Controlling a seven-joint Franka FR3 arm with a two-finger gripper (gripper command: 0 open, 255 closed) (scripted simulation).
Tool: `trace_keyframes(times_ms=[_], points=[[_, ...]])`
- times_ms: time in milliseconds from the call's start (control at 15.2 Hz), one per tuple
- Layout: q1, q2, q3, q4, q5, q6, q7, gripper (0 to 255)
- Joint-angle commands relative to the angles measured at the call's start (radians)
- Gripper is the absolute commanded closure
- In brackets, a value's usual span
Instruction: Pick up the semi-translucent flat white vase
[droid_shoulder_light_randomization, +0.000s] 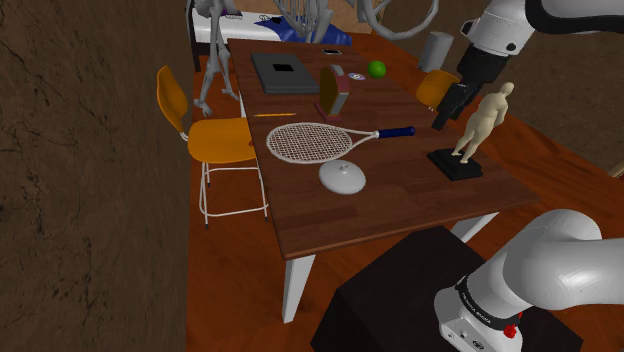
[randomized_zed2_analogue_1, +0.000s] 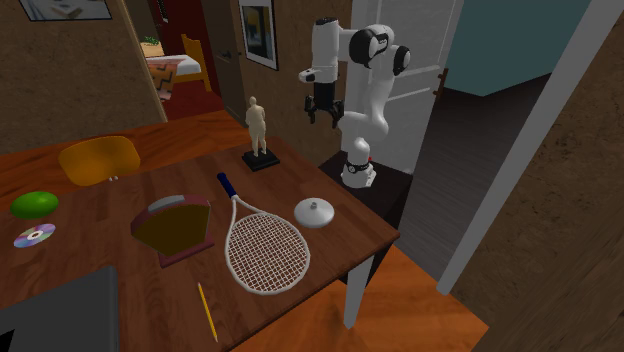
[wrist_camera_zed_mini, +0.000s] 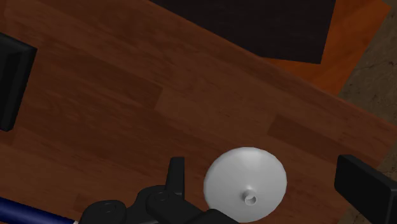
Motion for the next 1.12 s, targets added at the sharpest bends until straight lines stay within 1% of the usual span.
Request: trace_keyframes(times_ms=[0, 264, 528, 792, 1056], points=[[0.000, 0.000, 0.000, 0.000, 0.000, 0.000, 0.000, 0], [0.014, 0.087, 0.021, -0.045, 0.024, 0.130, 0.027, 0], [0.029, 0.194, 0.042, -0.068, 0.046, 0.258, 0.050, 0], [0.043, 0.317, 0.062, -0.069, 0.067, 0.382, 0.071, 0], [0.057, 0.454, 0.081, -0.047, 0.083, 0.496, 0.091, 0]])
